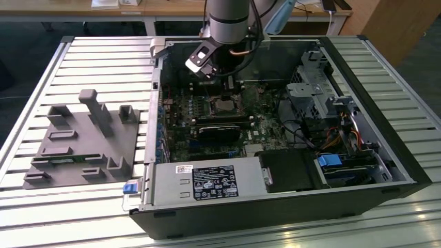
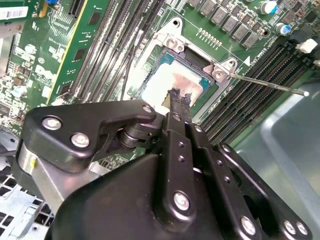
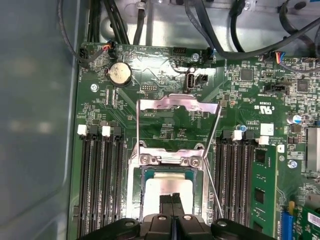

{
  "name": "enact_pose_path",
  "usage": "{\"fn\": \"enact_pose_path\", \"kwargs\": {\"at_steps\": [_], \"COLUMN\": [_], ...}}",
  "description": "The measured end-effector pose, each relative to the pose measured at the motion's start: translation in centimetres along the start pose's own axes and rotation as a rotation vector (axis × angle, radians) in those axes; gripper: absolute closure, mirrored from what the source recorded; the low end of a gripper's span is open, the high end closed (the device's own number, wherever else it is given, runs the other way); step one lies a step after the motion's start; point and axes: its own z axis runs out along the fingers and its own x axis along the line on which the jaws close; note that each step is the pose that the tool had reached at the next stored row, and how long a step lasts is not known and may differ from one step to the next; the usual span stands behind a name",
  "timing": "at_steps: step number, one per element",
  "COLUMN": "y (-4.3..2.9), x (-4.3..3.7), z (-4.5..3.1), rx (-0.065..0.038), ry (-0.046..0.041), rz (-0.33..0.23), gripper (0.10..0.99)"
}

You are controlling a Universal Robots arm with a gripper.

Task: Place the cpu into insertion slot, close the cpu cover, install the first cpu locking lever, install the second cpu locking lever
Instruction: 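Close the cpu cover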

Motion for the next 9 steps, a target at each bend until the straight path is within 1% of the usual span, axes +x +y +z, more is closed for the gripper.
{"fn": "enact_pose_path", "kwargs": {"at_steps": [3, 9], "y": [0.03, 0.11], "x": [-0.02, -0.08], "z": [-0.58, -2.20], "rx": [0.000, 0.003], "ry": [0.0002, 0.0001], "rz": [0.000, 0.000], "gripper": [0.980, 0.980]}}
